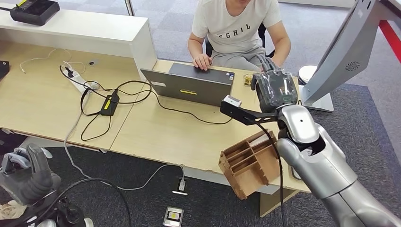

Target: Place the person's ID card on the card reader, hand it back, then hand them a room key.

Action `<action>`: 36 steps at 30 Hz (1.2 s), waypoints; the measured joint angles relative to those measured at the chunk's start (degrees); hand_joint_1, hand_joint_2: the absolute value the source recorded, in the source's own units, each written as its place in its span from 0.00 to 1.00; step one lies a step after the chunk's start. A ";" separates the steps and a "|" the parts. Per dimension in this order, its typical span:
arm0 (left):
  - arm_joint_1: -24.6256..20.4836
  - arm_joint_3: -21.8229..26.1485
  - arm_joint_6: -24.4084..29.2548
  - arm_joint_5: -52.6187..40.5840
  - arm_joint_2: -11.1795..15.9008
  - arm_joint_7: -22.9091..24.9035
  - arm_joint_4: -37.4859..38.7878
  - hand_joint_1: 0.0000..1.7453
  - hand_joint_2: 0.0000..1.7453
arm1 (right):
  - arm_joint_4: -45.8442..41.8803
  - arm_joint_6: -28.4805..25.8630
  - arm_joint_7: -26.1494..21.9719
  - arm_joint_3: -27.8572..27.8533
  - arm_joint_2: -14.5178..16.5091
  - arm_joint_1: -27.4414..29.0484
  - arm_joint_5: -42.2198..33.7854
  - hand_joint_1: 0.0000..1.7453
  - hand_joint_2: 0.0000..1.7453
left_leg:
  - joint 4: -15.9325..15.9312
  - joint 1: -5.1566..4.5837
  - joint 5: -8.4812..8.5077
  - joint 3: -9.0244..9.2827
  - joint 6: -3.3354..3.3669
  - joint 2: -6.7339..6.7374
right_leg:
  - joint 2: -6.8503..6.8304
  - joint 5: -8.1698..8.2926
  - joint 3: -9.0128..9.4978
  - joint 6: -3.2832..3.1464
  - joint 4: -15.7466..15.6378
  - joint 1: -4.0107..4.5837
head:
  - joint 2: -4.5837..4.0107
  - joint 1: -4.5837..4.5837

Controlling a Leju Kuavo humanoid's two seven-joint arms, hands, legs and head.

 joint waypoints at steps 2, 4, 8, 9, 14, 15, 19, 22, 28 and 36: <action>-0.06 0.05 -0.06 -0.26 -0.33 0.00 0.09 1.00 1.00 | 3.22 -1.86 0.03 -0.02 1.31 -1.82 0.46 0.97 1.00 | 0.00 0.00 0.00 0.00 0.00 0.00 | 0.00 0.00 0.00 0.00 0.00 0.00 | 0.00 0.00; -0.05 0.10 0.05 -0.45 -0.66 0.00 0.19 1.00 1.00 | 6.37 -3.45 0.03 -0.03 2.61 -3.37 0.96 0.99 1.00 | 0.00 0.00 0.00 0.00 0.00 0.00 | 0.00 0.00 0.00 0.00 0.00 0.00 | 0.00 -0.01; 0.15 0.15 1.11 -0.79 -1.22 0.01 0.26 1.00 1.00 | 12.02 -5.62 0.13 -0.05 5.13 -5.97 1.82 0.99 1.00 | 0.00 0.01 0.00 0.00 0.00 -0.01 | 0.00 0.00 -0.01 0.00 0.01 0.01 | 0.00 -0.01; 0.26 0.15 1.55 -0.96 -1.34 0.01 0.26 1.00 1.00 | 13.35 -6.14 0.22 -0.05 5.78 -6.55 2.06 0.99 1.00 | 0.00 0.01 0.00 0.00 0.00 -0.02 | 0.00 0.00 -0.01 0.00 0.01 0.01 | 0.00 0.00; 1.35 0.21 2.75 -2.33 -2.12 0.00 0.21 1.00 1.00 | 19.26 -8.33 0.85 -0.05 9.30 -9.11 3.56 1.00 1.00 | 0.00 0.02 0.00 -0.02 0.00 -0.01 | 0.00 0.00 -0.03 0.00 0.02 0.01 | 0.00 -0.01; 1.74 0.28 2.79 -2.65 -2.38 0.00 0.17 1.00 1.00 | 20.28 -8.63 0.91 -0.05 10.05 -9.45 3.88 1.00 1.00 | 0.00 0.02 0.00 -0.02 0.00 -0.01 | 0.00 0.00 -0.03 0.00 0.02 0.02 | 0.00 0.00; 3.46 0.94 2.81 -3.72 -3.53 0.00 -0.33 1.00 1.00 | 24.16 -8.99 1.15 0.08 13.18 -10.58 5.04 1.00 1.00 | 0.00 0.02 0.00 -0.01 0.00 0.00 | 0.01 0.00 -0.03 0.00 0.02 0.02 | 0.00 0.00; 4.73 1.50 2.81 -4.22 -4.31 0.00 -0.79 1.00 1.00 | 26.38 -9.11 1.34 0.22 15.33 -11.07 5.51 1.00 1.00 | 0.00 0.02 0.00 -0.01 0.00 0.00 | 0.00 -0.01 -0.04 -0.01 0.02 0.02 | 0.00 0.00; 6.42 2.38 2.81 -4.60 -5.47 0.00 -1.48 1.00 1.00 | 29.65 -9.06 1.40 0.32 17.98 -11.56 6.01 1.00 1.00 | 0.00 0.01 0.00 0.01 -0.01 0.00 | 0.01 0.00 -0.03 0.00 0.02 0.02 | 0.00 0.00; 7.91 3.09 2.81 -4.89 -6.24 0.00 -2.10 1.00 1.00 | 32.60 -8.51 2.54 0.80 19.21 -11.57 7.47 1.00 1.00 | 0.00 0.01 0.00 0.02 -0.01 -0.01 | 0.00 0.00 -0.03 0.00 0.02 0.02 | 0.00 -0.01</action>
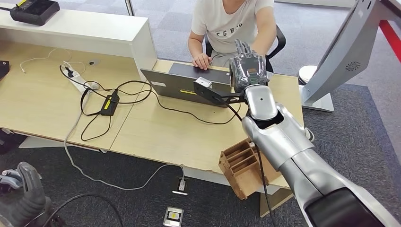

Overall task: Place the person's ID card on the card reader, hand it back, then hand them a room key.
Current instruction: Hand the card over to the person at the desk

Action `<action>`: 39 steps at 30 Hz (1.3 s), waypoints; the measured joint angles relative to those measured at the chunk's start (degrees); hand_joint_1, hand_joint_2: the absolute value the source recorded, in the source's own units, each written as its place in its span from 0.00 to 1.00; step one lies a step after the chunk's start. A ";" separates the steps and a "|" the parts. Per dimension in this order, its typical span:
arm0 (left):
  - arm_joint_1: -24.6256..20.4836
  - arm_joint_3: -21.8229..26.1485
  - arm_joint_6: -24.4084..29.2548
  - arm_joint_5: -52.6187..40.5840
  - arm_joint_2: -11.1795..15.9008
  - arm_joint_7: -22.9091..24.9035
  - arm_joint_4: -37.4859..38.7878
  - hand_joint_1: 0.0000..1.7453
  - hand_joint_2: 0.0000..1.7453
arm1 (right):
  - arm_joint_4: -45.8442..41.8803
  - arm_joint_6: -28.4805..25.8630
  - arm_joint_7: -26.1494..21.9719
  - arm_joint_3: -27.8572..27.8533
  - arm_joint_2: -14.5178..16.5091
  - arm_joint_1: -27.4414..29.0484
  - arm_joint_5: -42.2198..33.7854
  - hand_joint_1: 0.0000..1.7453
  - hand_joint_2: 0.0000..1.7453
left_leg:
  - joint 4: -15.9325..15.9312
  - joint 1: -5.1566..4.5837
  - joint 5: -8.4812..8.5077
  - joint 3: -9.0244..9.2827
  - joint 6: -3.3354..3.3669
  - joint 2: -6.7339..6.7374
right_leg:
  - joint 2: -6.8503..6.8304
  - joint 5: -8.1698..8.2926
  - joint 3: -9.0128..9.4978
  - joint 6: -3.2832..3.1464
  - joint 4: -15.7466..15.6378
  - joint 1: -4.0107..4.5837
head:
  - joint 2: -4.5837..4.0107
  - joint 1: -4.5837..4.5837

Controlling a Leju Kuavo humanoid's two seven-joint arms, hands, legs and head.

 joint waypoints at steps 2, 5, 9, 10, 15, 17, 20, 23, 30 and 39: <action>0.39 0.10 0.00 -0.11 -0.10 0.00 -0.11 1.00 1.00 | 0.58 0.37 0.62 0.07 0.04 -0.01 0.59 1.00 1.00 | 0.00 0.00 0.00 0.00 0.00 0.00 | 0.00 0.00 0.00 0.00 0.00 0.00 | 0.00 0.00; 0.99 0.36 0.00 -0.23 -0.33 0.00 -0.37 1.00 1.00 | 1.36 0.85 1.39 0.13 0.01 -0.02 1.59 1.00 1.00 | 0.00 0.00 0.00 0.00 0.00 0.00 | 0.00 0.00 0.00 0.00 0.00 0.00 | 0.00 0.01; 1.93 0.81 0.00 -0.44 -0.85 0.00 -0.46 1.00 1.00 | 2.37 1.17 2.02 0.21 -0.10 -0.02 3.31 0.78 1.00 | 0.00 0.00 0.00 0.00 0.00 0.00 | 0.00 0.00 0.00 0.00 0.00 0.00 | 0.00 0.01; 2.16 0.94 0.00 -0.53 -1.02 0.00 -0.47 1.00 1.00 | 2.61 1.25 2.12 0.25 -0.10 -0.01 3.81 0.53 1.00 | 0.00 0.00 0.00 0.00 0.00 0.00 | 0.00 0.00 0.00 0.00 0.00 0.00 | 0.00 0.00; 3.54 1.34 0.00 -1.26 -2.07 0.00 -0.48 1.00 1.00 | 3.58 1.05 2.69 0.59 0.00 -0.01 5.28 0.00 1.00 | 0.00 0.00 0.00 0.00 0.00 0.00 | 0.00 0.00 0.00 0.00 0.00 0.00 | 0.00 0.00; 3.94 1.37 0.00 -1.63 -2.51 0.00 -0.48 1.00 1.00 | 3.82 0.49 3.02 0.76 0.11 -0.03 5.96 0.00 1.00 | 0.00 0.00 0.00 0.00 0.00 0.00 | 0.00 0.00 0.00 0.00 0.00 0.00 | 0.00 0.01; 4.27 1.37 0.00 -1.72 -2.87 0.00 -0.48 1.00 1.00 | 3.93 -0.45 3.22 0.98 0.26 -0.34 6.62 0.00 1.00 | 0.00 0.00 0.00 0.00 0.00 0.00 | 0.00 0.00 0.00 0.00 0.00 0.00 | 0.00 0.01; 4.38 1.37 0.00 -1.31 -2.94 0.00 -0.48 1.00 1.00 | 3.87 -1.58 3.28 1.11 0.31 -1.39 7.20 0.00 1.00 | 0.01 0.00 0.01 0.01 -0.01 0.00 | 0.00 0.01 0.00 0.00 0.00 0.00 | 0.00 0.00; 3.48 1.36 0.00 -0.75 -2.79 0.00 -0.52 1.00 1.00 | -1.43 -4.84 3.51 0.14 -0.70 -5.11 9.80 0.00 1.00 | 0.01 0.00 0.01 0.06 -0.02 0.01 | 0.02 0.02 0.00 -0.01 0.00 0.00 | 0.00 0.00; 2.21 1.38 0.00 -2.24 -2.43 0.00 -2.56 1.00 1.00 | -29.18 6.82 1.17 -4.40 -8.33 -4.58 8.36 0.00 1.00 | 0.04 -0.03 0.01 0.10 -0.01 0.00 | 0.00 0.01 0.02 -0.01 -0.03 -0.01 | 0.00 0.01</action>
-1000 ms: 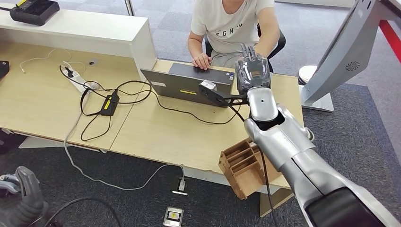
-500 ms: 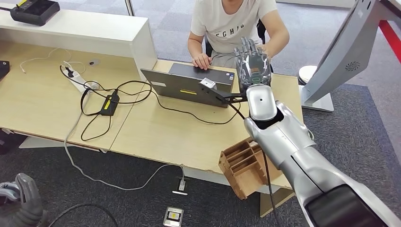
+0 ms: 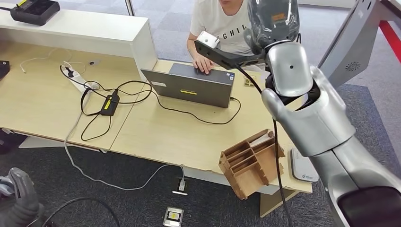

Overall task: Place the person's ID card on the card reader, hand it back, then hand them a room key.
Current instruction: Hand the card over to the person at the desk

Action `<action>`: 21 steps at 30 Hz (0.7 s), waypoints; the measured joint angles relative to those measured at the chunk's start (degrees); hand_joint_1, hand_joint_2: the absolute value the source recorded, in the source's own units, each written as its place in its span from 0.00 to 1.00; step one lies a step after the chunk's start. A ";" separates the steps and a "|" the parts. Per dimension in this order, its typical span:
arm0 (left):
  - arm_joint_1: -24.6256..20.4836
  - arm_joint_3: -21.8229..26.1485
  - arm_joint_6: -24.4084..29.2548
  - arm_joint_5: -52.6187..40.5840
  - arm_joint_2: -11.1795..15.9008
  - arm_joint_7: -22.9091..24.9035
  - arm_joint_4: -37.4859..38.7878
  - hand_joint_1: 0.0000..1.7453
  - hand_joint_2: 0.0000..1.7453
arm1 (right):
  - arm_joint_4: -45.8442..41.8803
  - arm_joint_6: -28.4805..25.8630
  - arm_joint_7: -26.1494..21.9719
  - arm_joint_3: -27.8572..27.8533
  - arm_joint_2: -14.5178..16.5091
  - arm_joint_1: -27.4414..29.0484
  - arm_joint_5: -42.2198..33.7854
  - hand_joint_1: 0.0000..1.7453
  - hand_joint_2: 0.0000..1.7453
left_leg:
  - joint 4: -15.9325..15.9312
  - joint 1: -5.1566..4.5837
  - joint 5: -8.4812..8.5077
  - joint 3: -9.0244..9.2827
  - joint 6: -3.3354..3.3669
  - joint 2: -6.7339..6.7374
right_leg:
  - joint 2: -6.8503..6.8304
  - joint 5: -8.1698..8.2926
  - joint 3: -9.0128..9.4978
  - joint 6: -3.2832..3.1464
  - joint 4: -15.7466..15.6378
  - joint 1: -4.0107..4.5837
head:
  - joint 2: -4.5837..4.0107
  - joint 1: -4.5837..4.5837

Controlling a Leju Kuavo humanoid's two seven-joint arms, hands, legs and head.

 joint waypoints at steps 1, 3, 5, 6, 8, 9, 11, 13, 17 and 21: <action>-0.04 0.01 0.00 -0.37 0.04 0.00 -0.43 0.94 1.00 | -3.91 0.34 -0.22 -0.46 -1.33 0.86 -1.28 0.00 1.00 | 0.00 0.00 0.00 0.02 0.00 0.00 | 0.00 0.00 0.01 0.00 -0.01 0.00 | 0.00 0.00; -0.12 0.03 0.00 -1.84 0.08 0.00 -1.40 0.81 1.00 | -11.84 -0.55 -0.43 -1.26 -4.21 3.65 -3.63 0.00 1.00 | 0.00 0.00 -0.02 0.06 0.01 0.01 | 0.01 -0.01 0.04 0.00 -0.03 0.00 | 0.00 -0.01; -0.23 0.10 0.00 -4.46 0.08 0.00 -2.42 0.75 1.00 | -19.82 -4.91 -0.55 -1.98 -7.29 7.95 -4.84 0.00 1.00 | 0.00 0.00 -0.03 0.10 0.02 0.01 | 0.02 -0.01 0.08 0.01 -0.07 0.01 | 0.00 -0.01; -0.28 0.16 0.00 -5.94 0.08 0.00 -2.91 0.75 1.00 | -23.83 -7.90 -0.63 -2.34 -8.88 10.49 -5.11 0.00 1.00 | 0.00 0.00 -0.05 0.11 0.03 0.01 | 0.02 -0.01 0.10 0.01 -0.09 0.01 | 0.00 0.00; -0.33 0.31 0.00 -7.91 0.07 0.00 -3.74 0.57 1.00 | -30.76 -12.47 -0.73 -2.91 -11.70 15.11 -5.17 0.00 1.00 | -0.01 0.00 -0.07 0.10 0.04 0.05 | 0.04 -0.01 0.10 0.01 -0.10 0.00 | 0.00 -0.01; -0.37 0.38 0.00 -8.46 0.07 0.00 -4.09 0.43 1.00 | -33.88 -13.81 -0.80 -3.12 -12.99 16.97 -5.17 0.00 1.00 | -0.01 0.00 -0.07 0.09 0.04 0.09 | 0.06 -0.01 0.09 0.01 -0.10 0.00 | 0.00 0.00; -0.50 0.45 0.00 -9.44 0.03 0.00 -4.65 0.18 1.00 | -39.18 -15.97 -1.26 -3.50 -15.20 19.98 -5.41 0.00 1.00 | -0.02 0.00 -0.08 0.10 0.04 0.13 | 0.10 -0.01 0.07 0.01 -0.10 0.00 | 0.00 -0.02; -0.62 0.50 0.00 -11.24 -0.12 0.00 -5.13 0.06 1.00 | -44.03 -20.91 -2.39 -3.98 -17.06 23.32 -5.32 0.00 1.00 | -0.02 0.02 -0.08 0.11 0.04 0.11 | 0.07 -0.01 0.10 0.00 -0.10 0.03 | 0.00 -0.01; -0.64 0.57 0.00 -16.17 -1.32 0.00 -6.05 0.00 1.00 | -52.97 -33.74 -6.68 -5.07 -19.18 34.07 -2.51 0.00 1.00 | -0.04 0.05 -0.10 0.10 0.04 0.06 | 0.04 -0.03 0.16 0.00 -0.11 0.04 | 0.00 -0.02; -0.65 0.57 0.00 -19.29 -2.63 0.00 -6.80 0.00 1.00 | -60.45 -35.57 -17.45 -7.99 -18.12 46.00 -6.11 0.00 1.00 | -0.05 0.05 -0.14 0.03 0.07 0.04 | 0.03 -0.11 0.15 0.01 -0.11 0.04 | 0.01 -0.01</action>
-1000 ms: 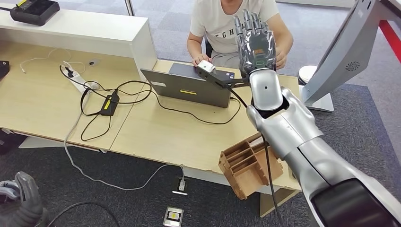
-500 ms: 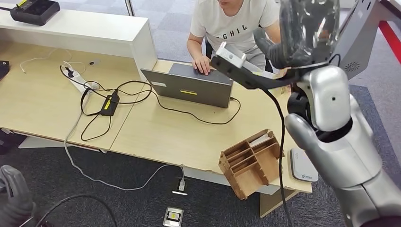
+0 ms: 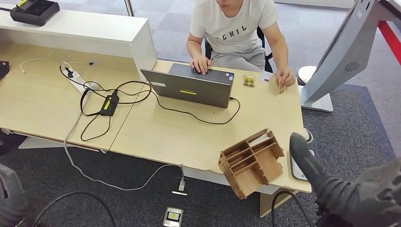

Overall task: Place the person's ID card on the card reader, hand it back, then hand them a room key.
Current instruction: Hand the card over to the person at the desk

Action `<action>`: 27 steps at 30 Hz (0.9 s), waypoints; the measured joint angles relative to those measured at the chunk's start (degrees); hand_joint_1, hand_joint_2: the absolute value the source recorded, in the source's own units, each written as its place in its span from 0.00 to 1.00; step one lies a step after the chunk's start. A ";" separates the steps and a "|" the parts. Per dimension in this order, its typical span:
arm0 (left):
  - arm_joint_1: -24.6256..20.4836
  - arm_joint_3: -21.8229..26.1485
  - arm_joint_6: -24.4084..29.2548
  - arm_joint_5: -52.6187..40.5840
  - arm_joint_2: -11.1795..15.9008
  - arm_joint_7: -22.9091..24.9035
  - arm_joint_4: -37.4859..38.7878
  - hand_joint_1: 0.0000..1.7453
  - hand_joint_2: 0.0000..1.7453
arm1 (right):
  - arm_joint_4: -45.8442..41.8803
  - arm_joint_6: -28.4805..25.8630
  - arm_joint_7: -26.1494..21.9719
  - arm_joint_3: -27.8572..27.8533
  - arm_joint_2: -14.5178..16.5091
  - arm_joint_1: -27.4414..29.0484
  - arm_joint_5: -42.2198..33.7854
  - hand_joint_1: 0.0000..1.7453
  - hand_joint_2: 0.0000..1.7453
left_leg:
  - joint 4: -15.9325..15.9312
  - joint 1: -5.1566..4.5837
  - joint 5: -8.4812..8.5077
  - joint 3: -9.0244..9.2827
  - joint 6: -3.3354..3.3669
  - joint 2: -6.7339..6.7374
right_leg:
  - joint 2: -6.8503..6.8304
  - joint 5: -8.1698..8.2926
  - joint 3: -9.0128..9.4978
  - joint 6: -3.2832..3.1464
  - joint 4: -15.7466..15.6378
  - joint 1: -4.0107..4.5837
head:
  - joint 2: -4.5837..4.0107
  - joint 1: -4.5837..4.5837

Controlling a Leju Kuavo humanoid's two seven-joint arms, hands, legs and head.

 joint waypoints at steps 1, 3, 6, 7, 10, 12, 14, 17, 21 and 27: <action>-0.04 0.01 0.00 -0.88 -0.25 0.00 -0.23 0.00 1.00 | -1.23 -0.03 -4.06 -1.40 0.77 2.81 -2.76 0.00 1.00 | 0.00 0.00 0.00 -0.01 0.00 -0.01 | 0.00 -0.02 0.00 0.00 0.00 0.00 | 0.01 0.02; -0.23 0.02 0.00 -2.55 -0.65 0.00 -0.80 0.00 1.00 | -2.61 -0.05 -12.38 -4.74 2.86 8.24 -9.31 0.00 1.00 | -0.02 0.00 0.00 -0.02 0.00 -0.01 | -0.01 -0.05 0.01 0.02 0.00 -0.01 | 0.03 0.06; -0.64 0.29 0.00 -3.65 -1.04 0.00 -1.67 0.00 1.00 | -3.14 -0.03 -21.58 -9.52 6.30 14.84 -16.60 0.00 1.00 | -0.02 -0.01 0.00 -0.02 0.00 0.00 | -0.01 -0.05 0.02 0.02 0.00 -0.02 | 0.05 0.08; -0.74 0.48 0.00 -3.66 -1.13 0.00 -1.90 0.00 1.00 | -3.18 -0.03 -23.39 -10.73 7.31 16.57 -17.97 0.00 1.00 | -0.02 -0.01 0.00 -0.02 0.00 0.00 | -0.01 -0.05 0.02 0.02 0.00 -0.02 | 0.05 0.08; -0.93 1.09 0.00 -3.38 -1.34 0.00 -2.42 0.00 1.00 | -3.18 -0.01 -25.66 -13.39 9.95 20.51 -20.22 0.00 1.00 | -0.03 -0.01 0.00 -0.02 0.00 0.00 | -0.01 -0.05 0.03 0.02 0.00 -0.02 | 0.05 0.07; -1.02 1.49 0.01 -3.32 -1.45 0.00 -2.61 0.00 1.00 | -3.18 0.00 -25.87 -14.75 11.28 22.03 -20.72 0.00 1.00 | -0.02 -0.01 0.00 -0.01 0.00 0.00 | -0.01 -0.05 0.02 0.02 0.00 -0.02 | 0.05 0.07; -1.06 1.87 0.02 -3.30 -1.55 0.00 -2.75 0.00 1.00 | -3.16 0.00 -26.10 -15.90 12.37 23.08 -21.14 0.00 1.00 | -0.02 -0.01 0.00 -0.01 0.00 0.00 | -0.01 -0.05 0.02 0.02 0.00 -0.02 | 0.05 0.08; -1.09 2.40 0.03 -3.06 -1.63 0.00 -2.84 0.00 1.00 | -3.02 0.02 -27.12 -17.28 13.81 24.28 -23.22 0.00 1.00 | -0.02 -0.01 0.00 -0.02 0.00 0.00 | -0.01 -0.05 0.03 0.02 0.00 -0.03 | 0.05 0.08; -1.36 3.54 0.17 -2.60 -1.63 0.00 -2.84 0.00 1.00 | -2.26 0.05 -28.30 -18.16 15.07 25.20 -25.46 0.00 1.00 | -0.03 -0.01 0.00 -0.03 0.00 0.00 | -0.01 -0.05 0.02 0.02 0.00 -0.03 | 0.05 0.07; -1.74 4.81 0.17 -3.09 -1.63 0.00 -2.84 0.00 1.00 | 0.80 0.16 -16.13 -17.76 14.14 23.44 -22.88 0.00 1.00 | -0.04 -0.01 0.00 -0.05 0.01 0.02 | 0.00 -0.05 0.03 0.02 0.00 -0.03 | 0.05 0.07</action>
